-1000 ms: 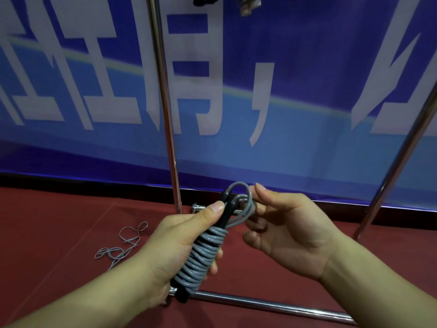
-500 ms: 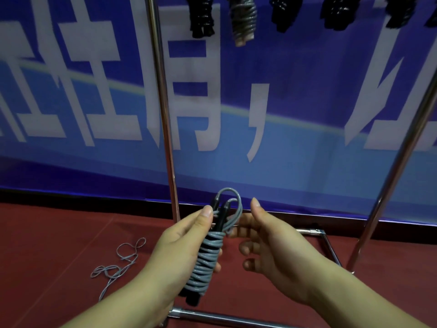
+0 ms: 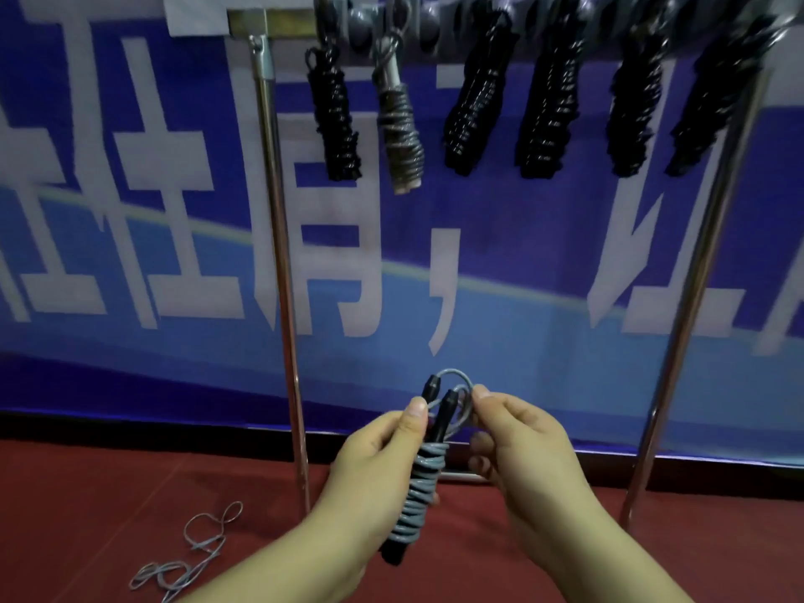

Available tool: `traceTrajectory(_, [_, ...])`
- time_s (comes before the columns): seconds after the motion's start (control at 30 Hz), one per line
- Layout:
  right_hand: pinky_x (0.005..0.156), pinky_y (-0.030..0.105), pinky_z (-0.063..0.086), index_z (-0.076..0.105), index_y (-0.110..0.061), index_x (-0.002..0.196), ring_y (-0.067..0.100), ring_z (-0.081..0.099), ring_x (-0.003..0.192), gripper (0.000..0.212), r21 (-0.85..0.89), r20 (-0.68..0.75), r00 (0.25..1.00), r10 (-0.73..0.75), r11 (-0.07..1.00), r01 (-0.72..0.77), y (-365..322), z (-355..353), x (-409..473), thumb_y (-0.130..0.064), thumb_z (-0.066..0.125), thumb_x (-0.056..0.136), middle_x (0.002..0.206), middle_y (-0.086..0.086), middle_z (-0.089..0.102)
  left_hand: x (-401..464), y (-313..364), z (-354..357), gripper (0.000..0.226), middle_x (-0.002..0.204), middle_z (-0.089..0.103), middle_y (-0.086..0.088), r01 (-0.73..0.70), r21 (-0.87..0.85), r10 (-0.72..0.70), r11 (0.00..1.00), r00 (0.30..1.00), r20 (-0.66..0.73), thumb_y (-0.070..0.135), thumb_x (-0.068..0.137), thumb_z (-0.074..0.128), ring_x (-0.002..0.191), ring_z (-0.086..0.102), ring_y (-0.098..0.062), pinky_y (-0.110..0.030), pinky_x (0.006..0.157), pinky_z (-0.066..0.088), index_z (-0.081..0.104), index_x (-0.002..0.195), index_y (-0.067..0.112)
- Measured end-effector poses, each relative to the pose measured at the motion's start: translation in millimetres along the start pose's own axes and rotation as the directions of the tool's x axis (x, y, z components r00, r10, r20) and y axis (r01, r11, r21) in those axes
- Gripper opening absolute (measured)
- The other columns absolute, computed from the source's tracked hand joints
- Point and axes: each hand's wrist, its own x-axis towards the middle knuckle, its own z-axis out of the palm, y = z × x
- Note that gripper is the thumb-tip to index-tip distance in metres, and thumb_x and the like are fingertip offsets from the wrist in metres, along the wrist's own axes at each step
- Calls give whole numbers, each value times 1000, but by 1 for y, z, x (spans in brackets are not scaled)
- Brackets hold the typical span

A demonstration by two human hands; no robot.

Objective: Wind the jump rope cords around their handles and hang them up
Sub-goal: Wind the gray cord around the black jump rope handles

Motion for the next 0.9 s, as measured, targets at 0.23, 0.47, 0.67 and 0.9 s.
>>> traceTrajectory(0.23, [61, 38, 34, 71, -1, 77, 20, 34, 55, 41, -169, -72, 985, -159, 975, 145, -67, -25, 6, -34, 58, 98, 59, 10, 42, 24, 56, 42, 48, 73, 71, -8, -25, 16, 26, 1000, 1000, -8, 63, 92, 47, 56, 65, -28, -31, 51, 50, 70, 97, 21])
traceTrajectory(0.47, [62, 37, 43, 76, -10, 76, 18, 46, 56, 43, -147, -110, 977, -181, 975, 164, -141, -56, 1, -40, 56, 99, 70, 11, 60, 36, 115, 101, 49, 76, 74, -8, -145, 40, 144, 989, 989, 40, 66, 92, 47, 56, 67, -23, -40, 61, 58, 73, 88, 25])
traceTrajectory(0.67, [63, 33, 51, 72, -12, 87, 20, 58, 68, 34, -185, -95, 970, -225, 961, 205, -198, -83, 11, -38, 55, 100, 75, 5, 68, 55, 155, 146, 52, 78, 74, -8, -232, 54, 228, 971, 972, 64, 74, 89, 43, 67, 74, -27, -50, 71, 60, 70, 84, 30])
traceTrajectory(0.9, [67, 32, 53, 76, -11, 93, 18, 64, 73, 31, -205, -151, 913, -380, 915, 347, -270, -107, 42, -30, 54, 102, 80, 4, 74, 78, 215, 195, 20, 79, 70, -6, -261, -27, 261, 965, 945, 197, 42, 97, 54, 65, 63, -22, -34, 57, 51, 65, 98, 26])
